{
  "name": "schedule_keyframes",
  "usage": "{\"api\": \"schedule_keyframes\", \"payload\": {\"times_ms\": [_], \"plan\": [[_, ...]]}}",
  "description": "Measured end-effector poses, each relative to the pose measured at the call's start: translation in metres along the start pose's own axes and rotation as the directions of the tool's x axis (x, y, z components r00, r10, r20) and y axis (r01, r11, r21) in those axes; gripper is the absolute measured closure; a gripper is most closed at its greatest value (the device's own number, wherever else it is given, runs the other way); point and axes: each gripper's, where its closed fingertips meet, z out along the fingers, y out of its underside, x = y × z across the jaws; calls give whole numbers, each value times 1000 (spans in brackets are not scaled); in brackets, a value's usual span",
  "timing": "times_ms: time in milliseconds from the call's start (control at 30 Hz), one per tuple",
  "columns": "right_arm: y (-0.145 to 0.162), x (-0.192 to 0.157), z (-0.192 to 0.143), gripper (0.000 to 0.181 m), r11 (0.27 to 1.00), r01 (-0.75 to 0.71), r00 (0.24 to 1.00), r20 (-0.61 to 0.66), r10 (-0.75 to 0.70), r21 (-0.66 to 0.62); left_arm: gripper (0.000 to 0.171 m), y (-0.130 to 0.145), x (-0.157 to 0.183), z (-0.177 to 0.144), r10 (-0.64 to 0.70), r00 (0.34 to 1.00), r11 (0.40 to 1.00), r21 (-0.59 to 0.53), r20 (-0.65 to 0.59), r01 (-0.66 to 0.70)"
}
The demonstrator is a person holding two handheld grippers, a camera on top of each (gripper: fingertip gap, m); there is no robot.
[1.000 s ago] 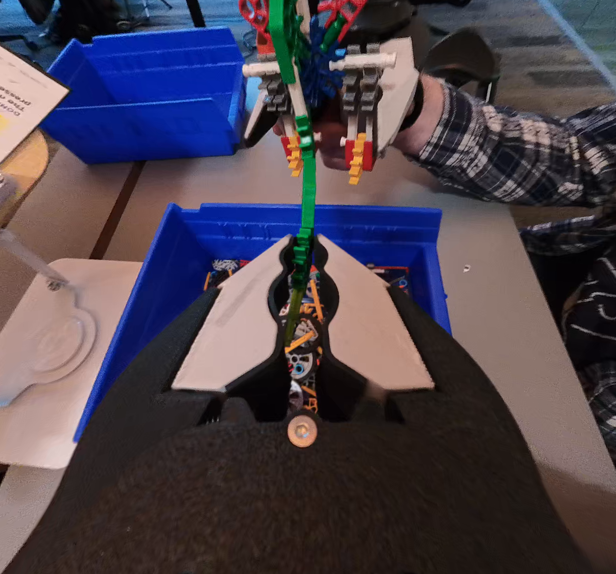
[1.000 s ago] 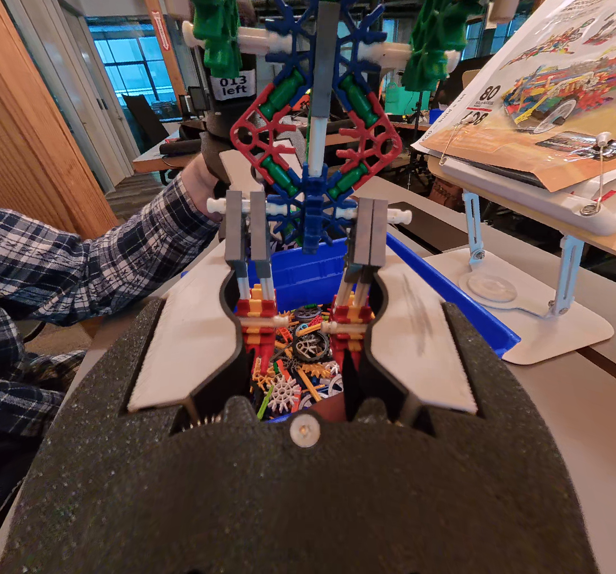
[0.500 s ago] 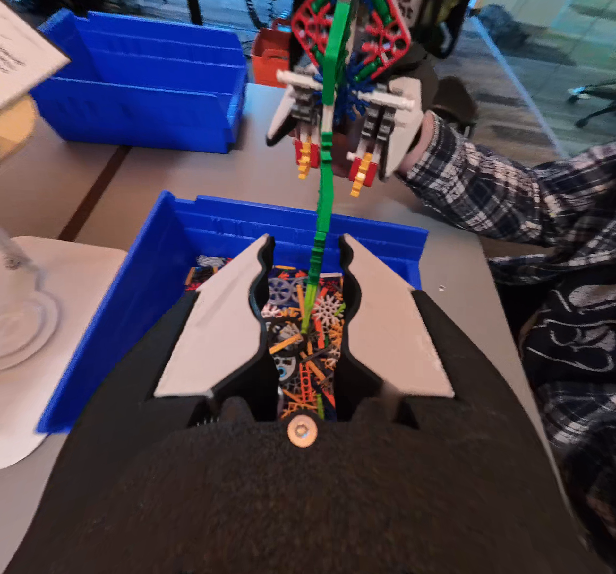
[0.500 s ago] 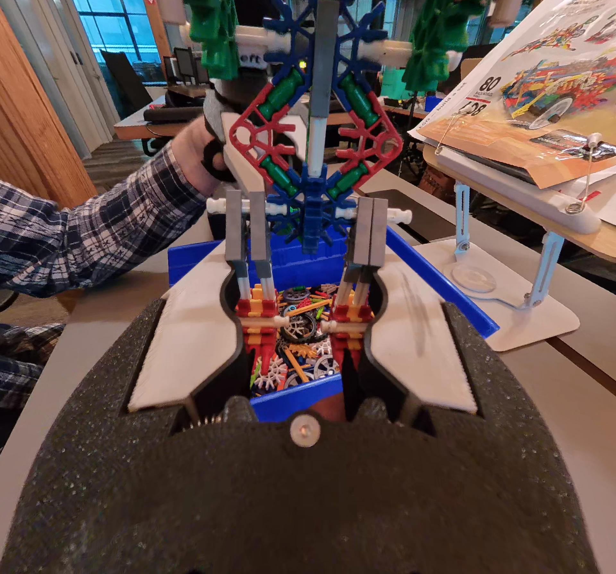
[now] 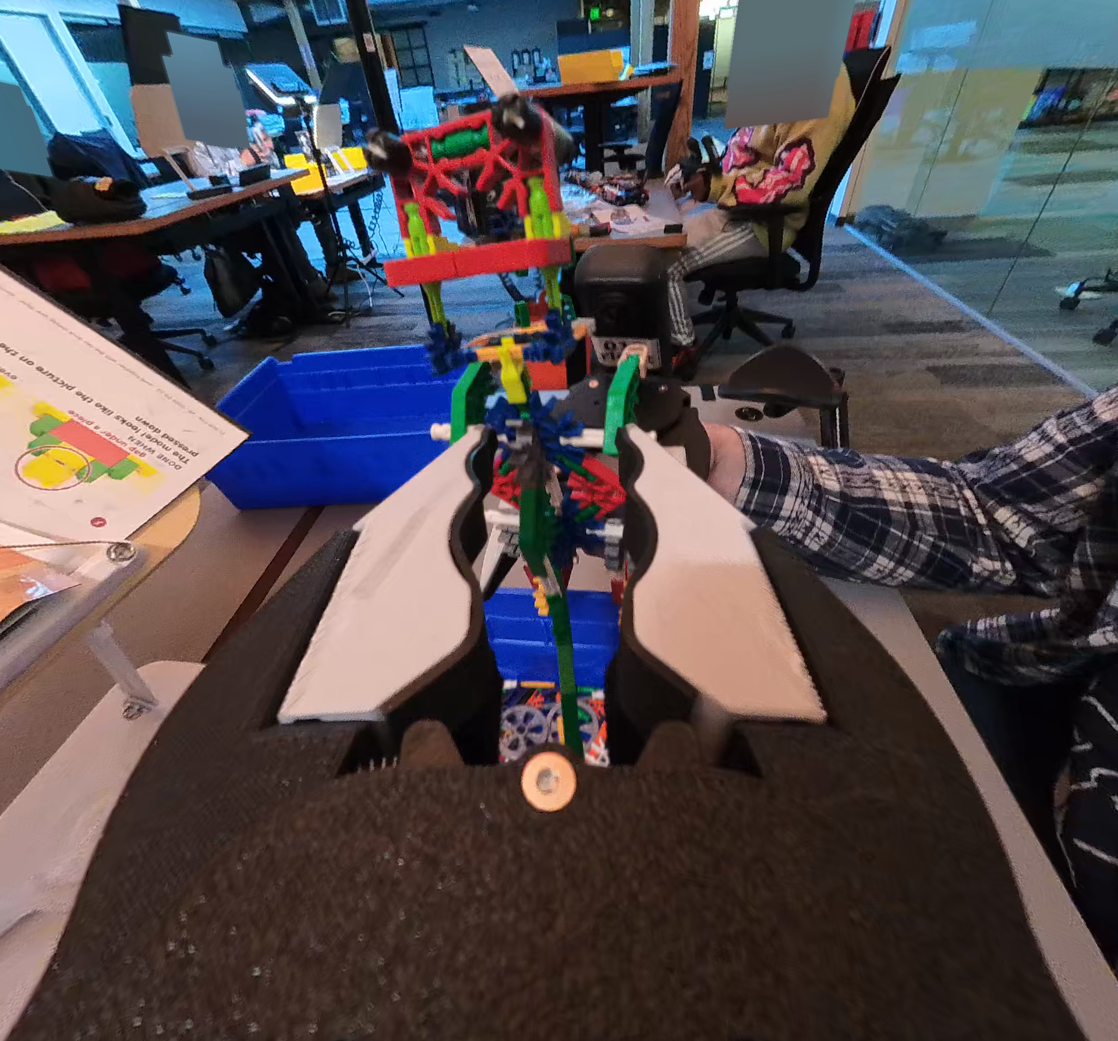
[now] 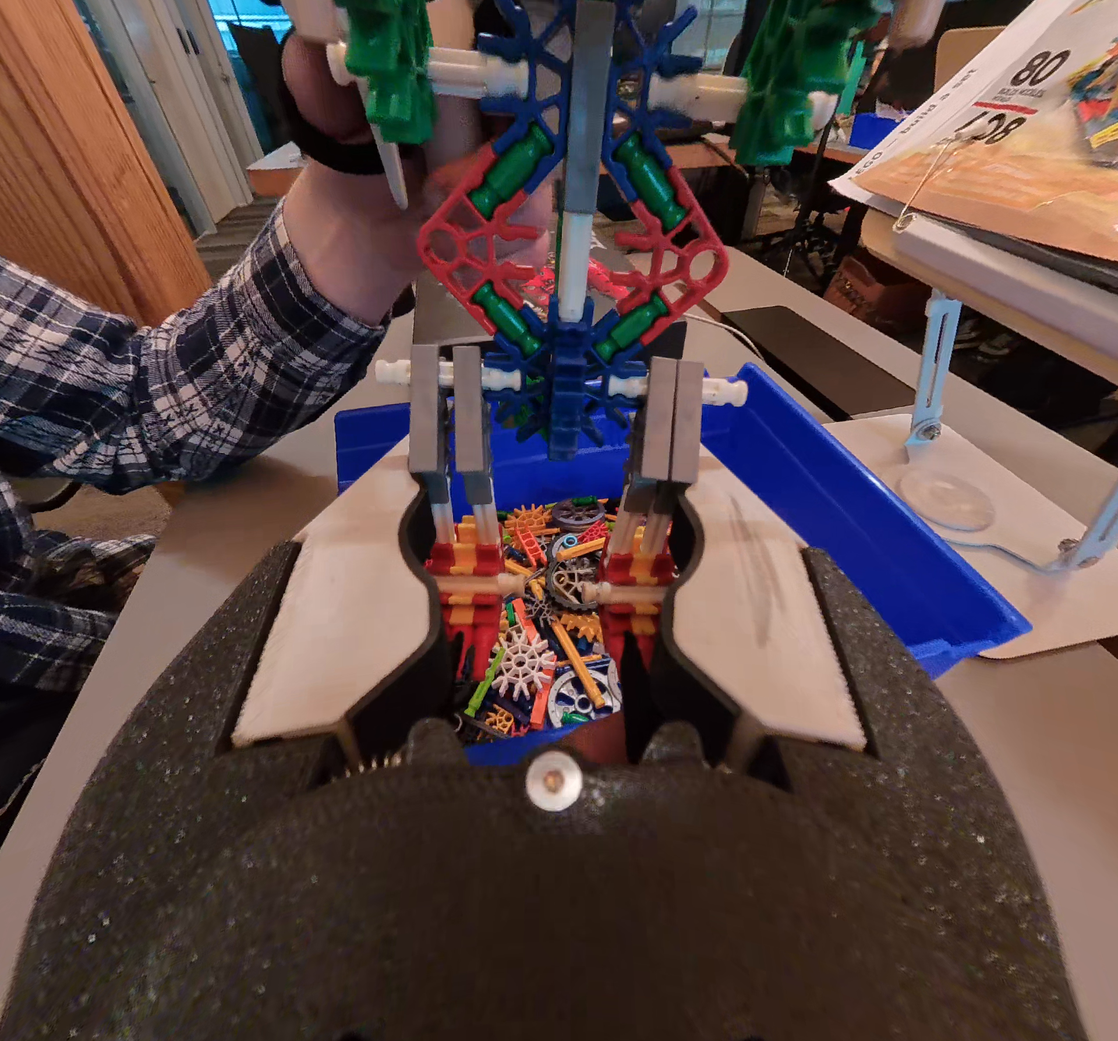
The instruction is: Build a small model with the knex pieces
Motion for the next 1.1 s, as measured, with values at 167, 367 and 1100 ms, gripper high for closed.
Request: {"api": "schedule_keyframes", "payload": {"times_ms": [167, 367, 1100], "plan": [[3, -6, 6, 104, 1000, 16, 1000, 18, -16, -23, 138, -4, -6, 3, -72, 997, 995, 64, -10, 72], [4, -9, 10, 104, 999, 16, 999, 32, -15, -28, 163, -6, -3, 7, -73, 996, 991, 111, -44, 78], [-19, -15, -4, 91, 997, 12, 999, 51, -16, 76, 165, -22, -9, -2, -116, 990, 954, 268, -75, 132]]}}
